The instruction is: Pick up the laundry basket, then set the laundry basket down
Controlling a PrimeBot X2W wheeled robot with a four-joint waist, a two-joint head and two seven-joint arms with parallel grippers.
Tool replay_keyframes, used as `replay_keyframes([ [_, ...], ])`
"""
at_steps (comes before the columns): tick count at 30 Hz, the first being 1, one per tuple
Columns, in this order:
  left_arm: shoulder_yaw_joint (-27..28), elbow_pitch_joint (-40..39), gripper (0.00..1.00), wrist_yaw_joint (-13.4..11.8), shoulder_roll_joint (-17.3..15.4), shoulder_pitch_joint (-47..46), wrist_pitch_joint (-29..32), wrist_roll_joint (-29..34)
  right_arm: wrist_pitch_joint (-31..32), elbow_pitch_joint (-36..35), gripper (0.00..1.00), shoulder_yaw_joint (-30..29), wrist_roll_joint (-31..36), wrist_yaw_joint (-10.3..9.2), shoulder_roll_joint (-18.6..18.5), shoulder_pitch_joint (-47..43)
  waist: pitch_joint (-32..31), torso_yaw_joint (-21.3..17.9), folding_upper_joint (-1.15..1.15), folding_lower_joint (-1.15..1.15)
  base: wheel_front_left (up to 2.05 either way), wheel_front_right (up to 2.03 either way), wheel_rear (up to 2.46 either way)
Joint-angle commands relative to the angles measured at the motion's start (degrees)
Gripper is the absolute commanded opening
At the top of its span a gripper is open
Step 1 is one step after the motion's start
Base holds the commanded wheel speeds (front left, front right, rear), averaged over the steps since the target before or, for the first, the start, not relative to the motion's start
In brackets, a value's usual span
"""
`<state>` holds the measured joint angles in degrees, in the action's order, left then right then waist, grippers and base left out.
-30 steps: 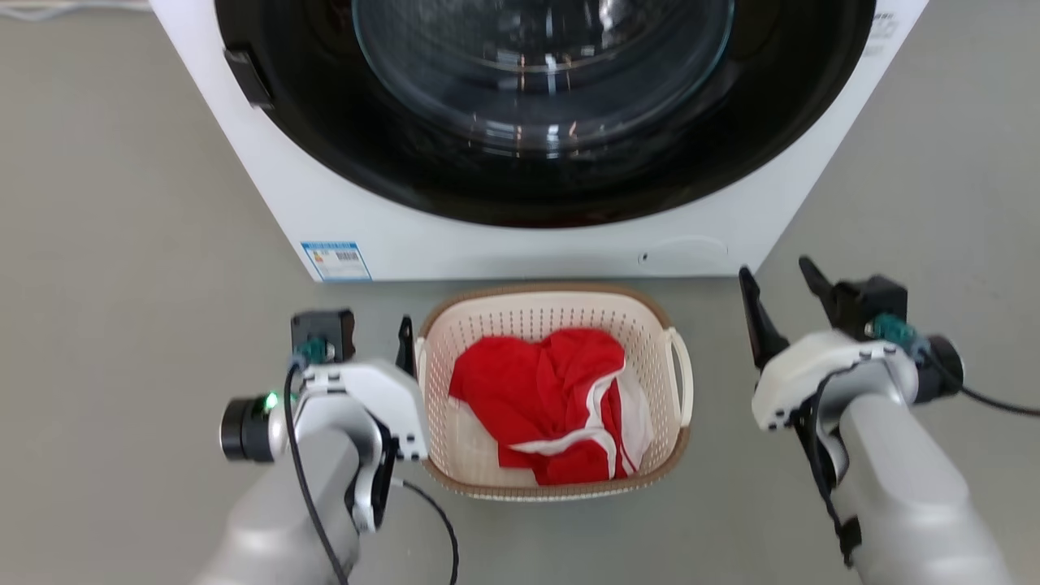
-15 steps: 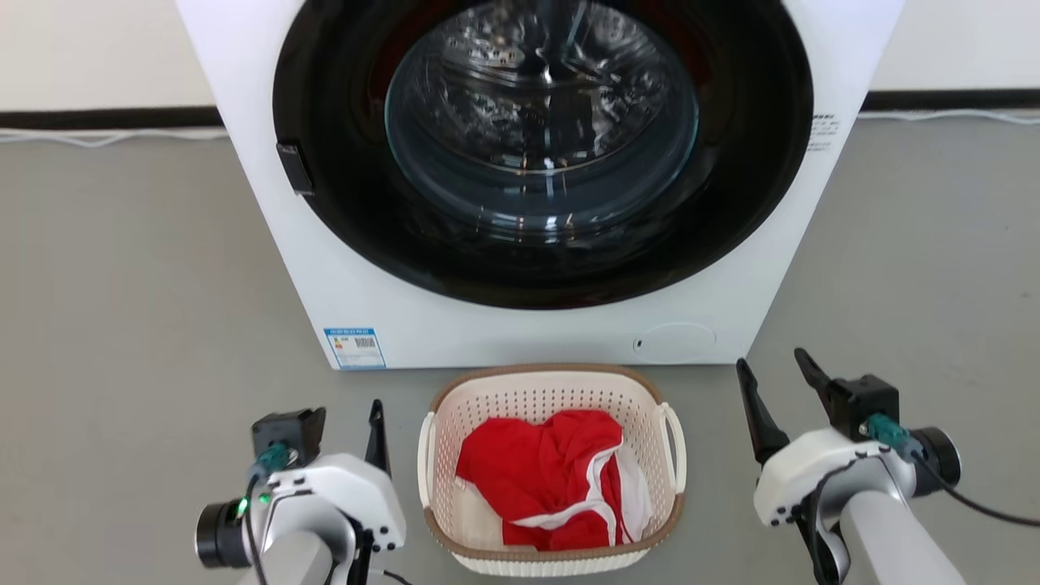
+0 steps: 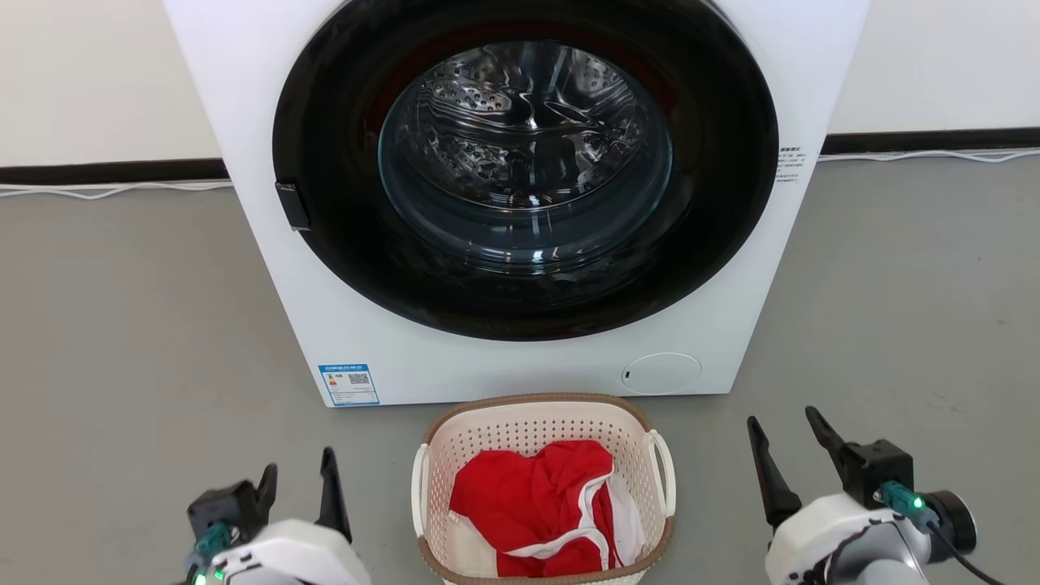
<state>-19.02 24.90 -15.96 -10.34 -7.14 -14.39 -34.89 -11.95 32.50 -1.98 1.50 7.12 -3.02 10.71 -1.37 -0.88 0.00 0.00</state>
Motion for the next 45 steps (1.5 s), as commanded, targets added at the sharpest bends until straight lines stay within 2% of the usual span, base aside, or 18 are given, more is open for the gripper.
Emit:
replay_keyframes([
  [1, 2.68, -2.17, 1.00, -0.22, -0.70, -0.09, -0.61, 0.74, 0.29, -2.62, 1.00, 1.11, -0.24, 0.36, 0.14, -0.11, -0.15, -0.09, 0.00, 0.00, 0.00, 0.00, 0.00],
  [14, 5.38, -6.76, 1.00, 0.20, -0.41, 6.43, -0.61, 2.56, 3.06, -10.73, 1.00, -0.16, -1.23, 0.36, 0.14, -6.57, -1.39, -0.85, 0.00, 0.00, 0.00, 0.00, 0.00],
  [30, 6.36, -12.35, 1.00, -0.54, -1.43, 9.75, 0.01, 1.70, 5.18, -14.87, 1.00, -1.06, -1.47, 0.36, 0.14, -8.94, -2.12, -1.79, 0.00, 0.00, 0.00, 0.00, 0.00],
  [45, 4.86, -14.30, 1.00, 2.57, -3.51, 9.16, 1.60, 0.96, 6.11, -15.90, 1.00, -0.85, -1.31, 0.36, 0.14, -8.64, -1.66, -1.65, 0.00, 0.00, 0.00, 0.00, 0.00],
])
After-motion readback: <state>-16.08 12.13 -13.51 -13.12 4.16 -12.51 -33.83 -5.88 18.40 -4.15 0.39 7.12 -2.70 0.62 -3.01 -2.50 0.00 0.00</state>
